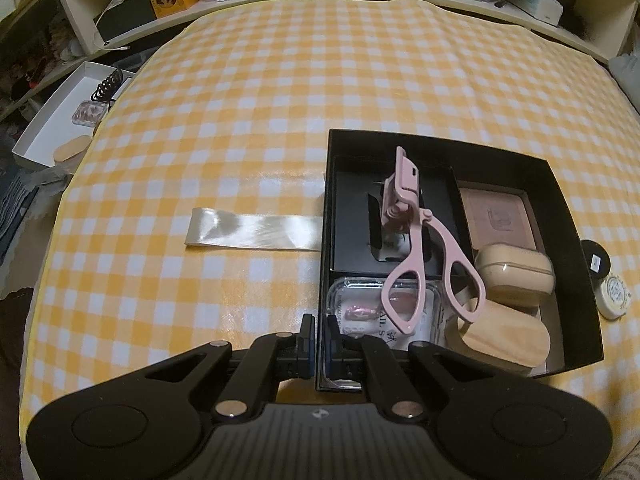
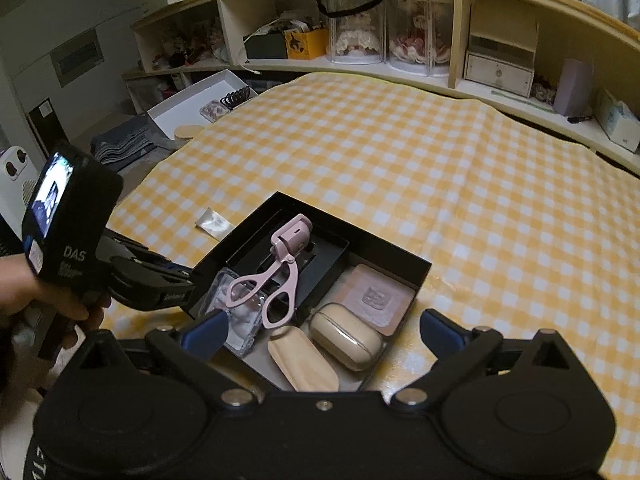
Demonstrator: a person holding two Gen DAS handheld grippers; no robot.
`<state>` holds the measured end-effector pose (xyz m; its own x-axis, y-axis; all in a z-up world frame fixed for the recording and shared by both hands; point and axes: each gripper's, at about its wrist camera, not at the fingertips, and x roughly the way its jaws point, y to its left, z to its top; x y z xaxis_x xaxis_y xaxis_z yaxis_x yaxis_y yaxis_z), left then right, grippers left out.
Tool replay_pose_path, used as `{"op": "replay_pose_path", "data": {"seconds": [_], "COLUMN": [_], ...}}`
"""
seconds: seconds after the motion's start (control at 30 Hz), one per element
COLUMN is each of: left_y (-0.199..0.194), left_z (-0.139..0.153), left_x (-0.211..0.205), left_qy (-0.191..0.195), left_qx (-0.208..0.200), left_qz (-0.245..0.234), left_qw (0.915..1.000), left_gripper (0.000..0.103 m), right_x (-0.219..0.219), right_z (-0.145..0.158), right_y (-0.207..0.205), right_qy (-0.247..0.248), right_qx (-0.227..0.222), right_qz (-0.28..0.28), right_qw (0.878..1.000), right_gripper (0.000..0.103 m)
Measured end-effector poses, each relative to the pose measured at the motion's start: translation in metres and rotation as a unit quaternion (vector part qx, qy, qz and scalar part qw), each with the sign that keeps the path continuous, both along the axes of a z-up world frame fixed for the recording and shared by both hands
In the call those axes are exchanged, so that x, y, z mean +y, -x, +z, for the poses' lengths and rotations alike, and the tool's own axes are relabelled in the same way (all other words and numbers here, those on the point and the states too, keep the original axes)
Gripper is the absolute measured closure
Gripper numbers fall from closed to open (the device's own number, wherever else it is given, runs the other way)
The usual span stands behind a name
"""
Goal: Organize rigid objects
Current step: 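Lower the pink clip onto the black insert and open the right gripper, then move the right gripper back to the white tape measure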
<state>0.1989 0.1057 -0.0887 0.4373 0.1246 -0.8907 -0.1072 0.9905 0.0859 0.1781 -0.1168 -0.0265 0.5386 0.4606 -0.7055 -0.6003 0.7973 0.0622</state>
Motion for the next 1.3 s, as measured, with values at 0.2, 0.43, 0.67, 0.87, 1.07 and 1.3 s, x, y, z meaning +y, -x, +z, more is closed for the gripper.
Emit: {"op": "replay_pose_path", "data": {"seconds": [0.2,0.43,0.67,0.87,1.07,1.3], "left_y": [0.0,0.0,0.0,0.0,0.0,0.001], "left_z": [-0.001,0.0,0.0,0.001,0.001,0.002], "left_x": [-0.003,-0.004,-0.008,-0.008,-0.008,-0.009], "left_qy": [-0.003,-0.003,-0.012,-0.013,-0.014,-0.016], "left_qx": [0.002,0.004,0.007,0.008,0.007,0.007], "left_qz": [-0.002,-0.004,-0.012,-0.014,-0.015,-0.017], "left_qw": [1.0,1.0,0.9998,0.9998,0.9998,0.9997], "left_gripper": [0.099,0.1,0.1,0.1,0.1,0.1], "right_x": [-0.026,-0.078,-0.121,-0.14,-0.137,-0.103], "right_z": [0.008,0.009,-0.011,-0.038,-0.065,-0.099], "right_y": [-0.001,-0.019,-0.042,-0.059,-0.069,-0.07], "right_qy": [-0.015,-0.041,-0.032,-0.014,0.026,0.079], "right_qx": [-0.016,-0.021,-0.002,0.05,0.095,0.136], "right_qz": [-0.019,-0.09,-0.191,-0.229,-0.205,-0.113], "right_qw": [1.0,0.995,0.981,0.972,0.974,0.981], "right_gripper": [0.0,0.0,0.0,0.0,0.008,0.019]}}
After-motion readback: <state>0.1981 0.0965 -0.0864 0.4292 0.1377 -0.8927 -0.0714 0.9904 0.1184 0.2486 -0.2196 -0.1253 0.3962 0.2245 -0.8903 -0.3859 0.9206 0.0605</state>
